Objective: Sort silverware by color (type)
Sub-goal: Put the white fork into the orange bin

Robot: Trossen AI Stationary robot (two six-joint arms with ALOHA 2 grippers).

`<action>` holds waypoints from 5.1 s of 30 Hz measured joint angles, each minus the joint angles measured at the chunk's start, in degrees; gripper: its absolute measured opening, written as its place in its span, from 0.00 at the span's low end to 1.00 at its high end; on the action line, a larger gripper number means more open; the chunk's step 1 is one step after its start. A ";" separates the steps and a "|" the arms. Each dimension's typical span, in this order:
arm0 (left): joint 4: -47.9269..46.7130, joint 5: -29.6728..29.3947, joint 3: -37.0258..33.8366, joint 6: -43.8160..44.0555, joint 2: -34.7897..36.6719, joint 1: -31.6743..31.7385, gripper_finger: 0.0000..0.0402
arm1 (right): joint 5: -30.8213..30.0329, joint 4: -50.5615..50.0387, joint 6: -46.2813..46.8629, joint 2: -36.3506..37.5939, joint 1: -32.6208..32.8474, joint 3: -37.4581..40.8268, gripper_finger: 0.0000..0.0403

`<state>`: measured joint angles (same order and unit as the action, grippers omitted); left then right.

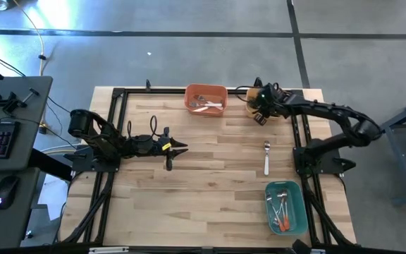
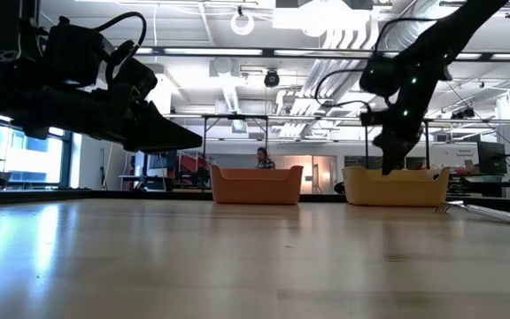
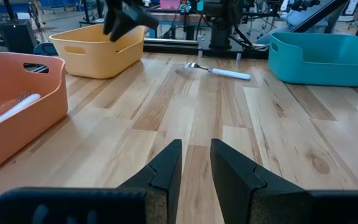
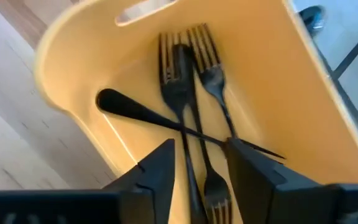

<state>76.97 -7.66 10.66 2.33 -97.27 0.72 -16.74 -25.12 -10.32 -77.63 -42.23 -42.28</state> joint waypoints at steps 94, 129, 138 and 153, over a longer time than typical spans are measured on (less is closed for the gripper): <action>-0.74 -0.61 0.00 0.14 0.00 0.00 0.18 | -4.15 8.16 33.51 -3.10 43.72 2.37 0.00; -1.22 -0.61 0.04 0.46 0.00 -0.01 0.18 | 3.09 11.12 32.49 -19.47 37.72 -3.67 0.07; -1.25 -0.61 0.06 0.46 0.00 0.01 0.18 | 3.46 11.43 24.51 -19.67 36.67 -7.84 0.01; -1.57 -0.37 1.03 0.07 0.00 -0.01 0.18 | 4.96 1.89 9.09 -25.64 28.26 -35.52 0.00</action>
<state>75.40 -8.03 11.68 2.39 -97.27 0.71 -11.78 -23.23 -1.23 -103.28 -13.97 -77.80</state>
